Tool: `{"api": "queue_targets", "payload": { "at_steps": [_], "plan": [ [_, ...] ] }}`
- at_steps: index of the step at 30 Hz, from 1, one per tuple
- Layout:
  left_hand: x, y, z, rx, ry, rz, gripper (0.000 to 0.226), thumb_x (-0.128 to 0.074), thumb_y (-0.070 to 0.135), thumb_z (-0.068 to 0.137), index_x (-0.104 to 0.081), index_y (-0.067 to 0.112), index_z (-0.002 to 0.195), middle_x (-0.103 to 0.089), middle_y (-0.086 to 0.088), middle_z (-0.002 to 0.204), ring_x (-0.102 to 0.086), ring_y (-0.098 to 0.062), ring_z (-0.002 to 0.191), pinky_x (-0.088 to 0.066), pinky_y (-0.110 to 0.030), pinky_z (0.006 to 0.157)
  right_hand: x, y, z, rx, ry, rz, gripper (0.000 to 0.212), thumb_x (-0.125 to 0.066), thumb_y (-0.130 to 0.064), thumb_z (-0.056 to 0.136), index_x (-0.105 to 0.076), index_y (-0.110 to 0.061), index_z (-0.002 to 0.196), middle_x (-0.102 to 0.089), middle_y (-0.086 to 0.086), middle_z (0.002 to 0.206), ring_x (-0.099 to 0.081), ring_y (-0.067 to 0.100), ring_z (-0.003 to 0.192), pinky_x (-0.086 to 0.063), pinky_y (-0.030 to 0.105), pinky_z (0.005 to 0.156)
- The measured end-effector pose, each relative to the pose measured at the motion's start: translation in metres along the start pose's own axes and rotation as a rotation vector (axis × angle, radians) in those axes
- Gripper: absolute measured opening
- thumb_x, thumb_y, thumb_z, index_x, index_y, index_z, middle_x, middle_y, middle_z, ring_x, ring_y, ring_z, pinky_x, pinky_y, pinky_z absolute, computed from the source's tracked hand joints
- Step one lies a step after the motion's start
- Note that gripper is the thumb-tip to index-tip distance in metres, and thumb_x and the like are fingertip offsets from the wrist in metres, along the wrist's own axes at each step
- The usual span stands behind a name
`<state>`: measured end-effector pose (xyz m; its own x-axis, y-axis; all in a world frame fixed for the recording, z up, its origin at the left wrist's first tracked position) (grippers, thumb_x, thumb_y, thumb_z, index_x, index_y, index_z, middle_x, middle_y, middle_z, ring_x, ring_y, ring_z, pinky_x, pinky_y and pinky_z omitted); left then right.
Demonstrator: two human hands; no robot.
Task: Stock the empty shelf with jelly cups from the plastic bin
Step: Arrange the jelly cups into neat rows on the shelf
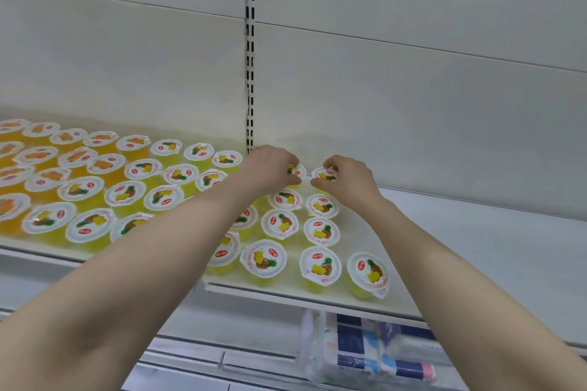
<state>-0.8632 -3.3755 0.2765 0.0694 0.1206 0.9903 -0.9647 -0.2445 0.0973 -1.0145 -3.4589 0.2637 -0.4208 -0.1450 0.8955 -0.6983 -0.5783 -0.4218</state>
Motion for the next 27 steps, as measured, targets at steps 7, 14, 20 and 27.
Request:
{"api": "queue_targets", "payload": {
  "at_steps": [7, 14, 20, 27],
  "plan": [
    [-0.002, -0.005, -0.007, -0.017, 0.042, -0.086, 0.051, -0.060, 0.050, 0.090, -0.056, 0.028, 0.135, -0.066, 0.001, 0.123, -0.051, -0.025, 0.121, -0.044, -0.039, 0.098, 0.012, 0.000, -0.012, 0.090, 0.006, -0.036, 0.047, -0.063, -0.044, 0.090, -0.057, -0.019, 0.129, -0.060, 0.003, 0.127, -0.059, 0.022, 0.109, -0.043, 0.031, 0.087],
    [0.026, -0.006, -0.043, -0.127, 0.030, -0.091, 0.044, -0.064, 0.050, 0.088, -0.060, 0.032, 0.128, -0.065, 0.008, 0.116, -0.057, -0.018, 0.109, -0.044, -0.032, 0.086, 0.035, -0.014, -0.054, 0.165, -0.099, -0.038, 0.030, -0.069, -0.047, 0.082, -0.066, -0.027, 0.105, -0.065, -0.009, 0.095, -0.060, 0.014, 0.088, -0.048, 0.032, 0.081],
    [0.024, 0.008, -0.053, -0.124, -0.088, -0.028, 0.052, -0.063, 0.057, 0.085, -0.058, 0.033, 0.131, -0.064, 0.008, 0.120, -0.059, -0.016, 0.107, -0.041, -0.028, 0.078, 0.019, -0.020, -0.056, 0.083, -0.130, -0.087, 0.036, -0.071, -0.051, 0.075, -0.062, -0.027, 0.101, -0.064, -0.004, 0.093, -0.059, 0.020, 0.090, -0.044, 0.031, 0.074],
    [0.016, 0.010, -0.050, -0.081, -0.091, -0.041, 0.056, -0.062, 0.061, 0.082, -0.061, 0.029, 0.128, -0.066, 0.004, 0.119, -0.059, -0.019, 0.109, -0.048, -0.034, 0.089, 0.020, -0.016, -0.054, 0.037, -0.087, -0.059, 0.034, -0.071, -0.048, 0.079, -0.064, -0.024, 0.102, -0.064, -0.003, 0.097, -0.056, 0.019, 0.087, -0.042, 0.030, 0.072]
  ]
}}
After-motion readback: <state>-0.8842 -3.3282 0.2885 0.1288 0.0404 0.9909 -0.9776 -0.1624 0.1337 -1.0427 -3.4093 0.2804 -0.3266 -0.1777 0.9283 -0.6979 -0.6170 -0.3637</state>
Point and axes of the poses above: each hand's wrist, its own z-axis towards the middle knuckle, its own x-axis out of the back of the hand, y = z × x, the point moved 3 cm from there along z, towards the middle knuckle
